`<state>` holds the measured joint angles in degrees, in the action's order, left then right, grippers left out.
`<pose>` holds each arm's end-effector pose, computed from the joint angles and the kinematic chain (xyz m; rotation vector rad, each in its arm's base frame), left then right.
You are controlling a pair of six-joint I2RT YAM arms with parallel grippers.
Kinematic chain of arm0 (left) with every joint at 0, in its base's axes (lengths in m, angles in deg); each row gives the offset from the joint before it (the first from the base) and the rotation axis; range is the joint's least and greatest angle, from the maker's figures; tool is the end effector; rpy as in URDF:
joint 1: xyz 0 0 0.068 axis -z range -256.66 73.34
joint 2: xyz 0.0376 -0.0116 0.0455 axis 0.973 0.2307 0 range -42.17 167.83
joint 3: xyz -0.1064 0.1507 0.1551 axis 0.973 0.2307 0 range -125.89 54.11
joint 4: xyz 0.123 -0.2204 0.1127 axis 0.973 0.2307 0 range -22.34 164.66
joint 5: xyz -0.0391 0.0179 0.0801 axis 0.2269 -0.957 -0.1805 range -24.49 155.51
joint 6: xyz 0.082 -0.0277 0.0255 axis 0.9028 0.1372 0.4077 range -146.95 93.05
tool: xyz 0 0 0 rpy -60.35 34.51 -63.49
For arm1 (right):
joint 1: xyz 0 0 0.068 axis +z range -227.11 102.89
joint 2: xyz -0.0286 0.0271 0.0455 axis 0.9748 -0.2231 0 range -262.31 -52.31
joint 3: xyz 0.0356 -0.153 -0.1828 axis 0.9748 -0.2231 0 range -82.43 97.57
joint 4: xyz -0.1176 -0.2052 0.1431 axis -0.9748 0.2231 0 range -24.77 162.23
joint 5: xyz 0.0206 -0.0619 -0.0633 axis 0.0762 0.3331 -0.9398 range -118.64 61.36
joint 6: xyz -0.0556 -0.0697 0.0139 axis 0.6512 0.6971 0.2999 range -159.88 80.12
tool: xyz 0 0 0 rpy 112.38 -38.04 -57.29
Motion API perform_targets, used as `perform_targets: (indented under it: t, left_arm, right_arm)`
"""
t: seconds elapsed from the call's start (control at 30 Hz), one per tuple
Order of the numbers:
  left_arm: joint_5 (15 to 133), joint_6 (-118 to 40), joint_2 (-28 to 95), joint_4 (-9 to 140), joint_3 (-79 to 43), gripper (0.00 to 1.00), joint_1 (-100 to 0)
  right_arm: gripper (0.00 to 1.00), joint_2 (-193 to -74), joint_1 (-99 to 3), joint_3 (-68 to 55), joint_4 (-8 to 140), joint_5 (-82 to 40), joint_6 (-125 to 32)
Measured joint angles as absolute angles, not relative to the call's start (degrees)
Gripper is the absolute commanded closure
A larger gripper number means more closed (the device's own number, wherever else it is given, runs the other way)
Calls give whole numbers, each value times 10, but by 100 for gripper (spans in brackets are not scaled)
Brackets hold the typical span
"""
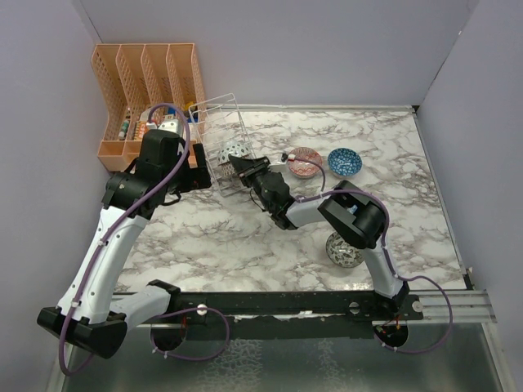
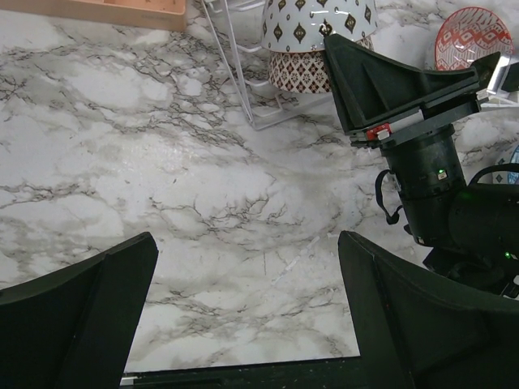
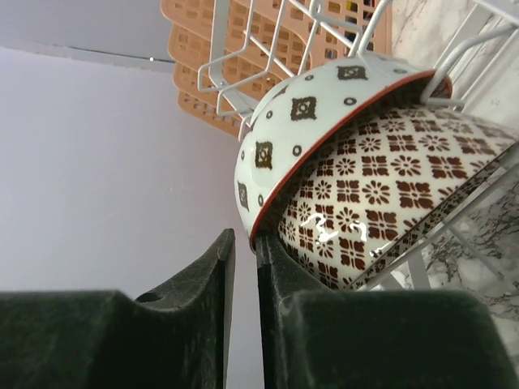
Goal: Load the bowls into the dish rack
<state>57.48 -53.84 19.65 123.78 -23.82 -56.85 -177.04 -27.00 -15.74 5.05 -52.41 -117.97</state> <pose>0.2510 -0.0783 0.3482 -0.2148 2.2655 -0.2738 0.3381 0.3539 0.1192 0.7664 1.5494 1.4221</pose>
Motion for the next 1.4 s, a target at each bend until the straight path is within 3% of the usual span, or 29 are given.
perform_targets:
  t: [0.37, 0.9, 1.13, 1.4]
  left_arm:
    - [575, -538, 195, 1235, -238, 4, -561]
    - [573, -536, 193, 1234, -238, 3, -558]
    - [571, -534, 195, 1234, -242, 3, -556]
    - [570, -554, 196, 1202, -242, 3, -556]
  right_arm:
    - [63, -1747, -266, -174, 85, -512, -1221]
    - [53, -1623, -266, -275, 171, -487, -1232]
    - [34, -1446, -279, -297, 384, -468, -1189]
    - [27, -1294, -345, -271, 678, -456, -1092]
